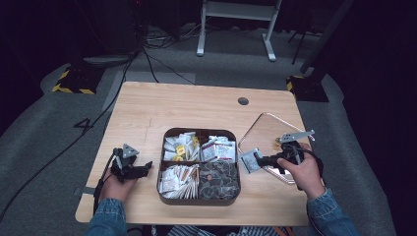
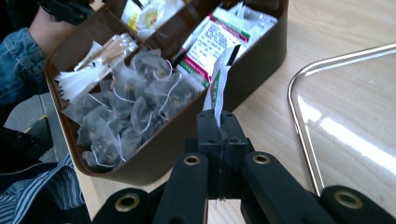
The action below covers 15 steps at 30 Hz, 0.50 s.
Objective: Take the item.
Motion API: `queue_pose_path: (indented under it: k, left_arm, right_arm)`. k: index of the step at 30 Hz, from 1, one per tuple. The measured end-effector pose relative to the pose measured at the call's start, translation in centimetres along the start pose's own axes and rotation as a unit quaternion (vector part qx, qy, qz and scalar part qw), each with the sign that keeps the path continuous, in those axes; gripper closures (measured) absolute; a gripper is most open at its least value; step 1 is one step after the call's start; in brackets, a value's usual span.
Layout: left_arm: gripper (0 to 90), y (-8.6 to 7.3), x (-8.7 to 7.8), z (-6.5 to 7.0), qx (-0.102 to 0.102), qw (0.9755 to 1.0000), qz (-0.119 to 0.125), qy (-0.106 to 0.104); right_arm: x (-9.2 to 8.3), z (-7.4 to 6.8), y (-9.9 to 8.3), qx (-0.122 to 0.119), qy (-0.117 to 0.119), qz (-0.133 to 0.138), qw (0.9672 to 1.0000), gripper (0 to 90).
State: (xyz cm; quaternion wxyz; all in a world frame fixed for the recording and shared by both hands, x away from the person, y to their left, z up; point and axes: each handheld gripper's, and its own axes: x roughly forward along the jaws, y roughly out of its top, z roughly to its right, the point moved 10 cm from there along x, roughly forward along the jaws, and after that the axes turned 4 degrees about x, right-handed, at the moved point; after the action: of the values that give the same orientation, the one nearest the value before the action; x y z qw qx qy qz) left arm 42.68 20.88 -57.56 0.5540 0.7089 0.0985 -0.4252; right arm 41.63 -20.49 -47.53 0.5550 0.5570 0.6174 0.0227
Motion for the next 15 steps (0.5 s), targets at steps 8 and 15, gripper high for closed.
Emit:
queue_pose_path:
  k: [8,15]
  left_arm:
    - [24.4,0.0,0.0,0.0,0.000,1.0000,0.000,0.000]
    - [24.4,0.0,0.0,0.0,0.000,1.0000,0.000,0.000]
  right_arm:
    - [0.1,0.5,-1.3,0.008,-0.004,-0.013,0.9999,90.0]
    - [0.8,0.4,-2.8,0.009,0.004,-0.047,0.9989,90.0]
